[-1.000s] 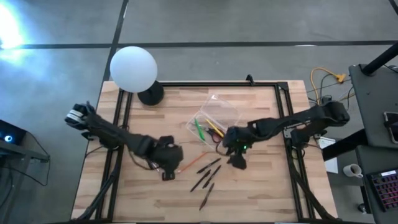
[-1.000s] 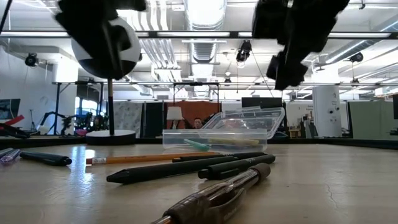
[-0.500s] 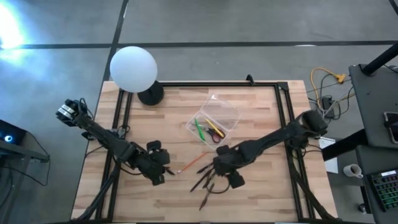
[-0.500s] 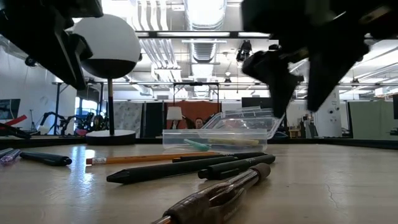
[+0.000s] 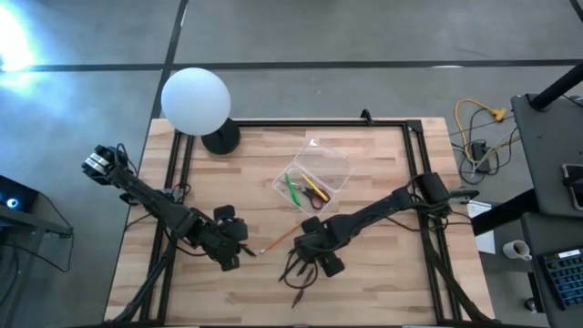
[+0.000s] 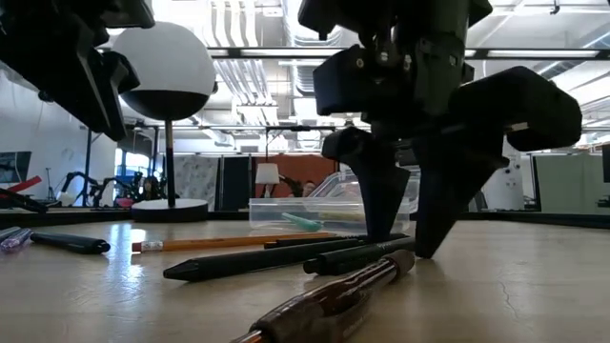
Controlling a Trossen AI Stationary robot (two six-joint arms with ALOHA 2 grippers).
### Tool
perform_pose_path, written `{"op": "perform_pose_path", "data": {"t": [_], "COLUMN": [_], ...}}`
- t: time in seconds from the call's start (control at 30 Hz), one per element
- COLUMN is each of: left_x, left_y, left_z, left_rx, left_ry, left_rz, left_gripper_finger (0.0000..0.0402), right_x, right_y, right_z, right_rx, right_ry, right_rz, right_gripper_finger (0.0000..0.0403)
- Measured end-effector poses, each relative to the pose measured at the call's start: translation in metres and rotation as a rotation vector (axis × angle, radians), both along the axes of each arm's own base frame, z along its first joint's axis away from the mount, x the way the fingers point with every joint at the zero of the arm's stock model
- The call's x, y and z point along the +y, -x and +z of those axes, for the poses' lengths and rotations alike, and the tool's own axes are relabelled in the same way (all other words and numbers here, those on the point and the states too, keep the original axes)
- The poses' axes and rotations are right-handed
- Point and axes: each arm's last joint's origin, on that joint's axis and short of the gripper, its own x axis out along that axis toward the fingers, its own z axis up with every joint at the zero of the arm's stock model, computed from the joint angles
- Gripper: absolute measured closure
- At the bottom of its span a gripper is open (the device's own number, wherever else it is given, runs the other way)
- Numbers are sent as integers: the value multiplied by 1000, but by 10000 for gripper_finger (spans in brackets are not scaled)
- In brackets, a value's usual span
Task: Pick & place school supplies into a supply box
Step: Put the black pen into the transparent supply box
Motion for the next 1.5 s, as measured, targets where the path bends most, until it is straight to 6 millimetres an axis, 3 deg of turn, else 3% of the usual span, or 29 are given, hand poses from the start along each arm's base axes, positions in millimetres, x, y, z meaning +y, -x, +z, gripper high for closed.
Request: {"op": "perform_pose_path", "data": {"t": [0.23,0.6,0.77,0.97,1.07,1.17,1.33,1.4,1.5], "left_x": [3,8,8,8,8,8,9,10,10], "left_y": [5,12,12,12,12,12,12,12,12], "left_z": [-3,-6,-6,-6,-6,-6,-7,-7,-7], "left_rx": [58,136,136,136,131,122,116,115,111], "left_ry": [-37,-87,-87,-88,-96,-110,-130,-132,-138], "left_rz": [0,0,0,0,5,12,20,22,24], "left_gripper_finger": [270,270,270,270,270,270,270,270,270], "right_x": [0,-3,-5,-1,-1,-13,-54,-78,-113], "right_y": [0,4,6,19,25,37,48,46,39], "right_z": [-8,-15,-15,8,44,79,107,109,94], "right_rx": [24,53,114,166,72,-61,-220,-270,-319], "right_ry": [-4,-35,-120,-208,-261,-242,-233,-237,-220], "right_rz": [-38,-57,-140,-280,-357,-509,-895,-1046,-1248], "right_gripper_finger": [202,372,384,388,388,389,389,389,389]}}
